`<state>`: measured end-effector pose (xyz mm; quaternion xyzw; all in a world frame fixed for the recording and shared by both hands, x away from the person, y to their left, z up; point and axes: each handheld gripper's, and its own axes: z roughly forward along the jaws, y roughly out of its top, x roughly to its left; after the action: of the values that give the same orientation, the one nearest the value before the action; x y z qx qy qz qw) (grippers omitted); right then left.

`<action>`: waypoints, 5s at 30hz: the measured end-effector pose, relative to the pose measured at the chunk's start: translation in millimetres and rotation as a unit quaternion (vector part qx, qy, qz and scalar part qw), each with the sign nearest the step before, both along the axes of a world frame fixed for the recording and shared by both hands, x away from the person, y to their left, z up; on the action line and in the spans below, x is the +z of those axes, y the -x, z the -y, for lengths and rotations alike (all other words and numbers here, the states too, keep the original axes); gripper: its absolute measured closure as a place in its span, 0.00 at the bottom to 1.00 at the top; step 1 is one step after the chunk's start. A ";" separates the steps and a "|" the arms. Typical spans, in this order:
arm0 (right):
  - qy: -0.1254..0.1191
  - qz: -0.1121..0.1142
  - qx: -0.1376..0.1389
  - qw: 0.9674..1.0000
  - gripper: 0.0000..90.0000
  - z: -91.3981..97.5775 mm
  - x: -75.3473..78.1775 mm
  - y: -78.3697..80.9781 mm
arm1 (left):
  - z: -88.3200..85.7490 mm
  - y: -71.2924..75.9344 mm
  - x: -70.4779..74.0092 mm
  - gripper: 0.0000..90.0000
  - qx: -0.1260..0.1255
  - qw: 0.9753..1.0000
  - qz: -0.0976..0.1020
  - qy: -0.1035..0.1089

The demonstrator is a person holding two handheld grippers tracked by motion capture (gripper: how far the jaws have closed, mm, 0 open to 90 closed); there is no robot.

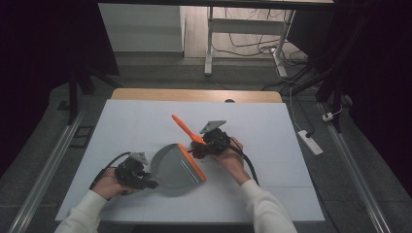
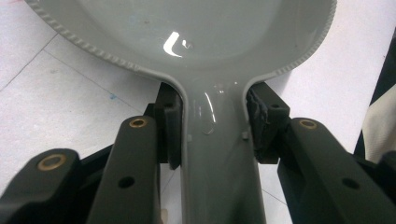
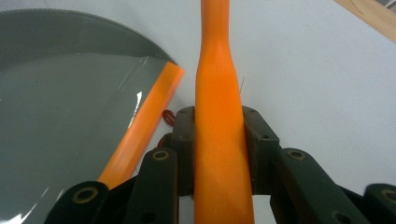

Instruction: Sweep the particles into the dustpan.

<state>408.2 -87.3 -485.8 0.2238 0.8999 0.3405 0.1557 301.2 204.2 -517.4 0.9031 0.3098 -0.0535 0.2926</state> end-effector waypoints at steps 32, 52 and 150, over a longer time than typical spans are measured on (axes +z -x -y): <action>-0.040 -0.037 0.063 0.996 0.78 -30.5 4.6 23.7 | 0.9 0.4 0.3 0.68 0.000 1.000 -0.001 -0.001; -0.056 0.009 0.031 0.998 0.78 -6.0 30.3 25.4 | 0.5 0.6 0.3 0.68 0.000 1.000 -0.001 -0.001; -0.044 -0.034 -0.054 0.997 0.78 42.0 3.8 38.4 | -2.3 17.0 3.2 0.68 -0.016 1.000 0.001 -0.003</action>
<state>369.8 -129.3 -482.0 0.2905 0.8754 0.3629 0.1328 284.2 206.5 -514.3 0.9089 0.2954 -0.0565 0.2889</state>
